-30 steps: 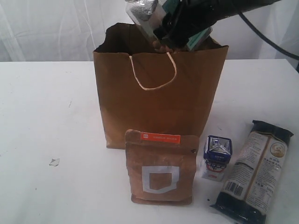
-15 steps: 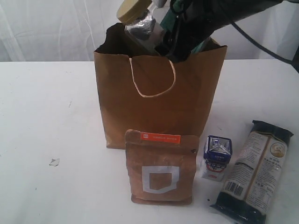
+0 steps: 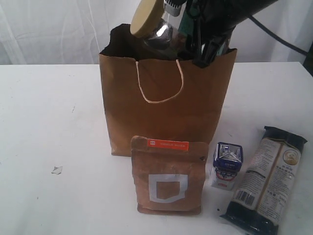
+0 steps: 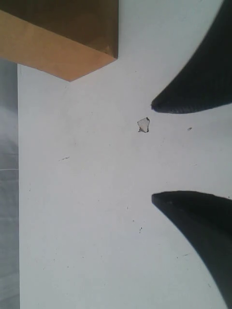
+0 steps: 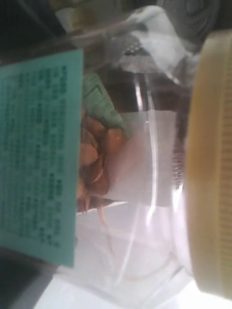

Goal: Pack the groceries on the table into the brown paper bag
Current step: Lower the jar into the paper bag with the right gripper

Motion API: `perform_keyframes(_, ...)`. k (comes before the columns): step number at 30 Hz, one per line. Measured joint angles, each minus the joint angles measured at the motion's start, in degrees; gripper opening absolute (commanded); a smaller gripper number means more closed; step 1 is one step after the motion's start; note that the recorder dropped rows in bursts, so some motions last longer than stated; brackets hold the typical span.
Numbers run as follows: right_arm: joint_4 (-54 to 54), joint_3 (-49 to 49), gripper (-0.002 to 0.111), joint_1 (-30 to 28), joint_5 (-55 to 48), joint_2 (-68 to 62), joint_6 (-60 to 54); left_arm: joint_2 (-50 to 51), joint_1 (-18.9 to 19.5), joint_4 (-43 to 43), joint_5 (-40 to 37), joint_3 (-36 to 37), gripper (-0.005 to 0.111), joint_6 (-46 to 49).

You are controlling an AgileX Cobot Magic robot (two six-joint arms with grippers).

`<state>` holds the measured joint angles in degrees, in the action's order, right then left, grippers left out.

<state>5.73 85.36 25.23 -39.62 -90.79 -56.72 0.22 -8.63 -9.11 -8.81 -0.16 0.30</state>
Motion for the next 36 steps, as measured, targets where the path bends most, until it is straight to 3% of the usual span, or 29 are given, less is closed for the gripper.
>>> perform_keyframes(10,-0.42,0.00,0.003,0.00,-0.52,-0.14,-0.35,0.00,0.00,0.00,0.00,0.00,0.053,0.00)
perform_keyframes(19,-0.42,0.00,0.052,0.00,-0.28,-0.14,-0.35,0.00,0.00,0.00,0.00,0.00,0.053,0.00)
perform_keyframes(34,-0.42,0.00,0.054,0.00,0.73,-0.18,0.00,0.00,0.00,0.00,0.00,0.00,0.053,0.00)
perform_keyframes(36,-0.42,0.00,0.058,0.00,0.73,-0.18,0.00,0.00,0.00,0.00,0.00,0.00,0.053,0.00)
